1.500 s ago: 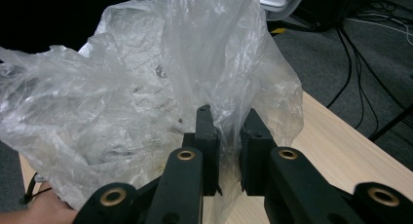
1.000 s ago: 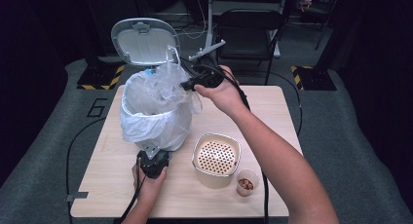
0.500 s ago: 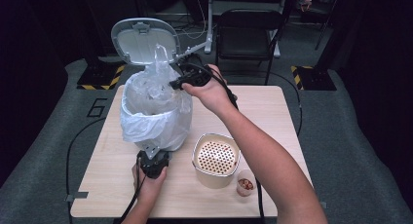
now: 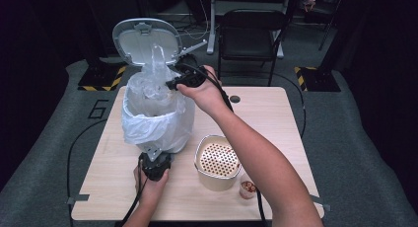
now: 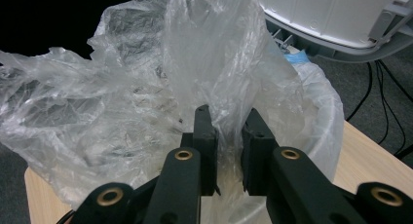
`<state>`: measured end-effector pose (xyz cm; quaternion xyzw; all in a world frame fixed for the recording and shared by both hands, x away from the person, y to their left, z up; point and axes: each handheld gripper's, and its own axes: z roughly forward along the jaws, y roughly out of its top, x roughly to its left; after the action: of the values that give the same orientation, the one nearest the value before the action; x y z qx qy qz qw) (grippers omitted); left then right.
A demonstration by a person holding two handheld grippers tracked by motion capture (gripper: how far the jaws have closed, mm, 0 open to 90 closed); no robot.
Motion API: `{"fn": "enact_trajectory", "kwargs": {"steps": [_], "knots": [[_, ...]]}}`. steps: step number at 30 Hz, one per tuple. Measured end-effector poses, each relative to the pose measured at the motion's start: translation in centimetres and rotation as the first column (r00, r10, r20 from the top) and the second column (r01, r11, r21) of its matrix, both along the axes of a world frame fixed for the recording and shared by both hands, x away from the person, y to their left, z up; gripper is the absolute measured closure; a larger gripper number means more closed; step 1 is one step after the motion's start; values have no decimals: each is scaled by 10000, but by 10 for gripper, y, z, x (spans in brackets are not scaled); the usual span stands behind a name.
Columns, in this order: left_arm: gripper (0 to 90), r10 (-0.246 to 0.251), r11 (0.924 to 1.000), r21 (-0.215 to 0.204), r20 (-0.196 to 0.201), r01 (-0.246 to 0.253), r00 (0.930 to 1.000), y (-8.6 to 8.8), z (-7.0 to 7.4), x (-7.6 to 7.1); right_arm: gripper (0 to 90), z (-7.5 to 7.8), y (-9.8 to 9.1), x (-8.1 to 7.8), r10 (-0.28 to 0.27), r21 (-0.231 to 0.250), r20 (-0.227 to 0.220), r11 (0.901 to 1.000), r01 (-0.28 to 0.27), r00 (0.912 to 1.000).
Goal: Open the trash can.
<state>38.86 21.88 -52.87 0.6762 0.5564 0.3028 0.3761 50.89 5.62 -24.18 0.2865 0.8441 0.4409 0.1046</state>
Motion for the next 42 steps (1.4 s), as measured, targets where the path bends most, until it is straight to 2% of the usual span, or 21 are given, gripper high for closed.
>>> {"fn": "enact_trajectory", "kwargs": {"steps": [2, 9, 10, 11, 12, 13, 18, 19, 20, 21, 22, 23, 24, 25, 28, 29, 30, 31, 32, 42], "knots": [[555, -27, 10000, 20, -81, 28, 10000, 0, 1, 0, 798, -1, 1, 1, 27, 3, 103, 10000, -27, 9999], [555, -7, 10000, -1, -9, 7, 10000, 0, 0, 0, 787, -5, 7, 7, -214, -5, -1, 9998, 214, 9998], [555, -141, 9999, 8, -233, 142, 9996, 1, 2, -1, 787, -5, 7, 7, -214, -5, -1, 9998, 214, 9998], [555, -9, 10000, 18, 2, 9, 10000, 0, 0, 0, 785, -6, 8, 7, -298, 20, -70, 9996, 298, 9995], [555, -108, 9999, 34, -188, 109, 9998, 1, 1, -1, 782, -6, 8, 8, -273, 31, -8, 9996, 273, 9996], [555, -13, 10000, 18, -11, 13, 10000, 0, 0, 0, 781, -7, 9, 9, -320, 103, 44, 9994, 319, 9995], [555, -15, 10000, 11, -19, 15, 10000, 0, 0, 0, 778, -9, 14, 10, -427, 72, -77, 9991, 427, 9991], [555, -141, 9999, 6, -251, 141, 9996, 1, 2, -1, 778, -11, 17, 12, -470, 59, -37, 9989, 470, 9989], [555, -4, 10000, -3, -17, 4, 10000, 0, 0, 0, 778, -11, 17, 12, -470, 59, -37, 9989, 470, 9989], [555, -18, 10000, 4, -73, 18, 10000, 0, 1, 0, 770, -13, 19, 14, -507, -10, -14, 9987, 507, 9987], [555, -218, 9998, 18, -442, 219, 9988, 2, 3, -1, 761, -14, 20, 15, -535, 18, 25, 9986, 535, 9986], [555, -218, 9998, 18, -442, 219, 9988, 2, 3, -1, 761, -14, 20, 15, -535, 18, 25, 9986, 535, 9986], [555, -120, 9999, -25, -235, 120, 9997, 1, 2, -1, 742, -15, 21, 15, -558, 10, 31, 9984, 558, 9984], [555, -125, 9999, -21, -229, 125, 9997, 1, 2, -1, 700, -16, 23, 16, -615, 24, 48, 9981, 614, 9981], [555, -153, 9999, 4, -242, 153, 9996, 1, 2, -1, 513, -18, 25, 17, -570, 58, -19, 9984, 570, 9984], [555, -177, 9998, 12, -340, 178, 9993, 2, 2, -1, 502, -18, 26, 16, -568, 25, 0, 9984, 568, 9984], [555, -127, 9999, -11, -255, 127, 9996, 1, 2, -1, 475, -18, 25, 15, -434, -18, 148, 9991, 435, 9989], [555, -127, 9999, -11, -255, 127, 9996, 1, 2, -1, 475, -18, 25, 15, -434, -18, 148, 9991, 435, 9989], [555, -215, 9998, 43, -448, 217, 9988, 2, 3, -1, 475, -18, 25, 14, -454, 26, 129, 9990, 454, 9989], [555, -213, 9998, 16, -453, 214, 9987, 2, 3, -1, 495, -14, 16, 8, -417, -149, 293, 9990, 422, 9987]]}}
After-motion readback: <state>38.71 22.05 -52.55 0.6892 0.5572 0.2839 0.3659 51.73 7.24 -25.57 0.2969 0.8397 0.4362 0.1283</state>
